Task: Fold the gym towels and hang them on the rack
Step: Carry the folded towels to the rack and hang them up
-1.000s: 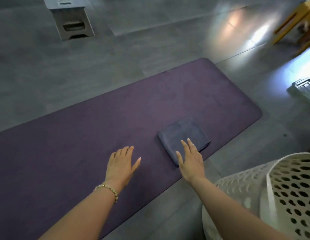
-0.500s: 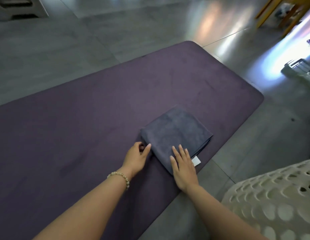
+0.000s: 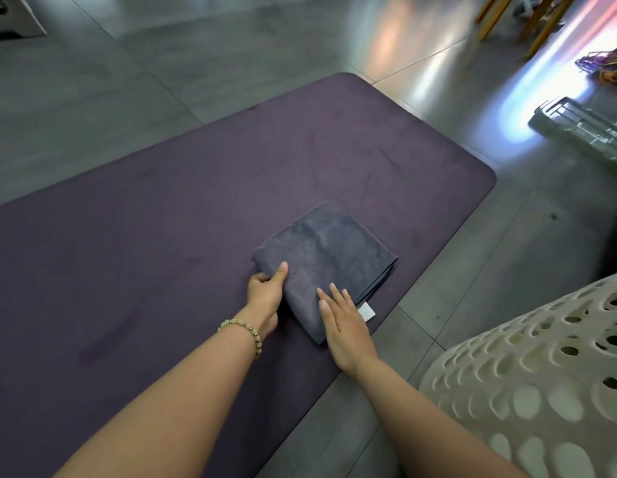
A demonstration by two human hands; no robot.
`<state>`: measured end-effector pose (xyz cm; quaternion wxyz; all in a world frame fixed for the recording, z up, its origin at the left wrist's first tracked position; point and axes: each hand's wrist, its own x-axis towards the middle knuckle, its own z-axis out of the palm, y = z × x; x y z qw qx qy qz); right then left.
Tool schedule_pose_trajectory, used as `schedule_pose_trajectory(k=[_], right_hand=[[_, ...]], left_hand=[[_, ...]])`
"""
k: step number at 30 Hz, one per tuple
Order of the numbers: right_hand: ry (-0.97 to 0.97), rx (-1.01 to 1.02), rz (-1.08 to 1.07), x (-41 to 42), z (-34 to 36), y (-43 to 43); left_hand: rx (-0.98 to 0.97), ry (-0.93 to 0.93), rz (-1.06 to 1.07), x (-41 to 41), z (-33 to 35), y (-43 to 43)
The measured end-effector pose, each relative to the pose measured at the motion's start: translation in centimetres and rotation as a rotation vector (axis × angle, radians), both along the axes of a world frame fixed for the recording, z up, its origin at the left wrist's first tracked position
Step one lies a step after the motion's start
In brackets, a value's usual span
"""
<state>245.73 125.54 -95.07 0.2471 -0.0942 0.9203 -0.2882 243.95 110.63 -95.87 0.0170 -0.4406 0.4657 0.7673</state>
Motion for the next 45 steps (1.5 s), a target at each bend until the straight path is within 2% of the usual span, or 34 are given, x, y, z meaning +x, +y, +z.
schedule_pose_trajectory(k=[2,7,10,13,15,17,19,22,25,30,34,42,45], right_hand=[[0.024,0.044,0.034,0.2,0.1,0.0],[0.101,0.072,0.029,0.4,1.9,-1.1],[0.129,0.011,-0.014,1.2,4.5,-2.6],[0.120,-0.082,-0.031,3.4,9.0,-4.3],[0.085,-0.204,-0.059,4.8,13.4,-5.7],[-0.024,-0.383,-0.114,5.6,19.0,-7.6],[-0.155,-0.499,-0.082,6.3,25.1,-9.8],[-0.318,-0.551,0.120,7.9,34.5,-13.1],[-0.378,-0.511,0.368,10.4,43.5,-16.5],[-0.441,-0.503,0.596,15.5,54.2,-21.8],[-0.412,-0.550,0.762,21.6,59.1,-25.1],[-0.310,-0.518,1.164,37.3,64.8,-26.1],[-0.323,-0.495,1.320,44.4,66.4,-24.2]], left_hand=[[0.046,0.007,0.028,0.1,0.5,-0.2],[-0.141,0.115,0.035,0.9,3.4,-1.0],[-0.250,0.180,0.043,2.9,7.0,-2.9],[-0.372,0.195,-0.059,6.6,11.6,-5.5],[-0.412,0.208,-0.107,9.1,15.7,-7.5],[-0.478,0.199,-0.177,11.7,20.4,-9.6],[-0.543,0.193,-0.272,14.7,25.6,-11.6],[-0.609,0.226,-0.371,19.4,34.4,-14.5],[-0.638,0.254,-0.351,24.1,43.1,-17.3],[-0.718,0.229,-0.165,32.0,53.9,-20.8],[-0.787,0.165,0.120,39.7,59.0,-21.1],[-0.992,-0.100,0.633,57.3,64.4,-13.6],[-0.953,-0.201,0.748,64.2,66.6,-9.6]])
